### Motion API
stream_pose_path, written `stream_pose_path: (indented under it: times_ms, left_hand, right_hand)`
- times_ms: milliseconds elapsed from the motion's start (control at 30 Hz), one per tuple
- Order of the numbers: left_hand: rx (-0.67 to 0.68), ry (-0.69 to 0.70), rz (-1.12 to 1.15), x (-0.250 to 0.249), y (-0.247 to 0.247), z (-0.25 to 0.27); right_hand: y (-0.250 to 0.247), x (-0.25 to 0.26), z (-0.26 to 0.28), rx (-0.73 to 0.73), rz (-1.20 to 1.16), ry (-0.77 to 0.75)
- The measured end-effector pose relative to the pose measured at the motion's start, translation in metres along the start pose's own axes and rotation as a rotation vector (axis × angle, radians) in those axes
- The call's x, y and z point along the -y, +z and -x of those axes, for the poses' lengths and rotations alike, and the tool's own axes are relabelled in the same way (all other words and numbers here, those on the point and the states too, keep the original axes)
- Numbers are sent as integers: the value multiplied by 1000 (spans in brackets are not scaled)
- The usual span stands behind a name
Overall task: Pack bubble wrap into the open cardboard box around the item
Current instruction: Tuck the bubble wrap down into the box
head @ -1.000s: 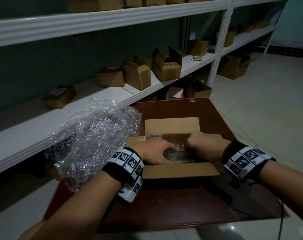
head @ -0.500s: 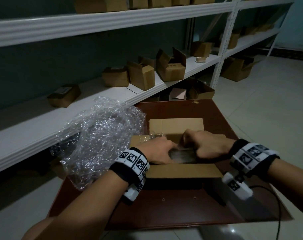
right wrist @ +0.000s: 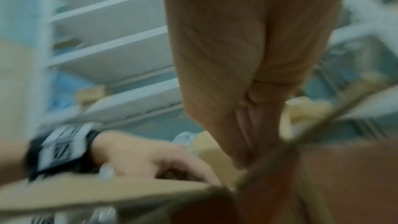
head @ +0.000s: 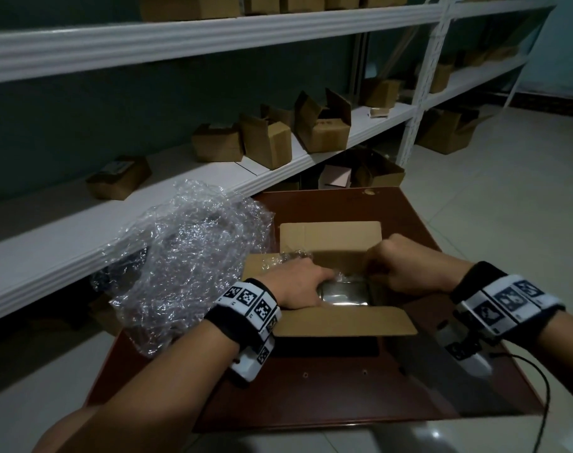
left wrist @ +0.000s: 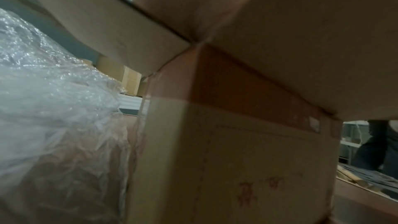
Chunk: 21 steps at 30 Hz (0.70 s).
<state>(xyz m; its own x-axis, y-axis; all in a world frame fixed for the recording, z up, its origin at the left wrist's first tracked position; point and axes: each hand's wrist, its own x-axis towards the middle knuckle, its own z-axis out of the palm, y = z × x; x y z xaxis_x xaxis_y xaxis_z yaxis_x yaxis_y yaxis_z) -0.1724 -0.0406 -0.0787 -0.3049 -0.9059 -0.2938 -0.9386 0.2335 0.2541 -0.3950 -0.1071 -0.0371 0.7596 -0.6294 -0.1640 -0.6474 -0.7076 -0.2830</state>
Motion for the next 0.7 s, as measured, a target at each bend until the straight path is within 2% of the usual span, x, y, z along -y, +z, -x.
stream_pose_path:
  times_ms: [100,200,300,467,700]
  left_hand:
    - [-16,-2,8,3,4,-2]
    - [-18,-16,-11,5,6,-4]
    - [-43,-20,-24,6,6,-2]
    - [-52,13,-1,7,7,-2]
    - [-58,32,121,2,-1,0]
  right_hand:
    - [3,19,-5,119,94,115]
    - [8,32,-11,215,153,150]
    - [9,32,-16,249,89,166]
    - [7,23,-17,270,52,160]
    - [15,21,-16,201,78,108]
